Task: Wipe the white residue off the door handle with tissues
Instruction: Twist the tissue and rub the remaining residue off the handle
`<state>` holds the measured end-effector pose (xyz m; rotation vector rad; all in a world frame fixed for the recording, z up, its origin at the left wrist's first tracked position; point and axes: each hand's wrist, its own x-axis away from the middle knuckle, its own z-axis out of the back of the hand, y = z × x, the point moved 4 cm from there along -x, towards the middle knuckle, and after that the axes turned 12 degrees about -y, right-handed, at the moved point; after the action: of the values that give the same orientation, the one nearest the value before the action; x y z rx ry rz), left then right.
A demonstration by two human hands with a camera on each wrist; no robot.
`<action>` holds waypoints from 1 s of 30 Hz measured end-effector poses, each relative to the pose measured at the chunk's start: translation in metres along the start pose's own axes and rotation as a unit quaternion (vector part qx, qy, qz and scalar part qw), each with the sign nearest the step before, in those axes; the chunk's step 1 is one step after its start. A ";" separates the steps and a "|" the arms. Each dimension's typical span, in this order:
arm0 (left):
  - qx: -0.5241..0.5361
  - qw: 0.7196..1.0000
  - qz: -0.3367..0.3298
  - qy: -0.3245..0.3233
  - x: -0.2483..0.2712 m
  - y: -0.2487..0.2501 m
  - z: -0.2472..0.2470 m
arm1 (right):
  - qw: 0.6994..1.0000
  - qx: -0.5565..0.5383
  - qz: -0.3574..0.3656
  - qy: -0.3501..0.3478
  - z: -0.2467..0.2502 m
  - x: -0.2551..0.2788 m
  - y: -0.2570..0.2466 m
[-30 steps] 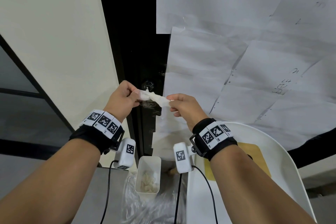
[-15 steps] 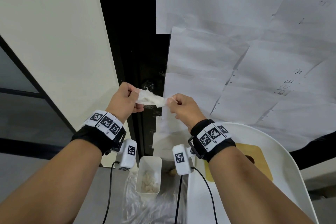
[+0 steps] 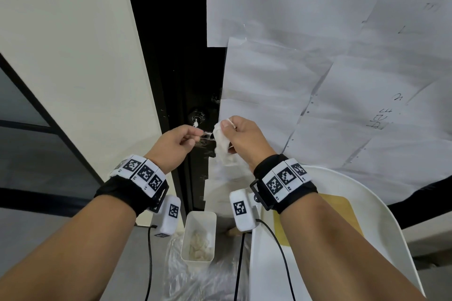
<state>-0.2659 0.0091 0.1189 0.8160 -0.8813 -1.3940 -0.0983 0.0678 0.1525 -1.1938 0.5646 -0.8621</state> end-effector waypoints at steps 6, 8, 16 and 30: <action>0.081 0.992 -0.065 -0.068 0.000 0.020 -0.012 | 0.999 0.006 0.000 -0.043 -0.005 0.003 -0.004; 0.072 0.995 -0.065 -0.033 -0.002 0.019 -0.009 | 0.999 0.006 -0.007 -0.034 -0.003 0.004 -0.004; 0.083 0.993 -0.075 0.022 -0.002 0.021 0.000 | 1.000 0.008 -0.003 -0.008 0.005 0.005 0.010; -0.116 0.992 0.007 0.057 0.002 0.024 -0.005 | 0.976 0.217 0.007 0.002 0.006 0.008 0.013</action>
<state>-0.2506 0.0075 0.1375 0.7020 -0.6218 -1.3942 -0.0859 0.0661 0.1422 -0.7899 0.3609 -0.9195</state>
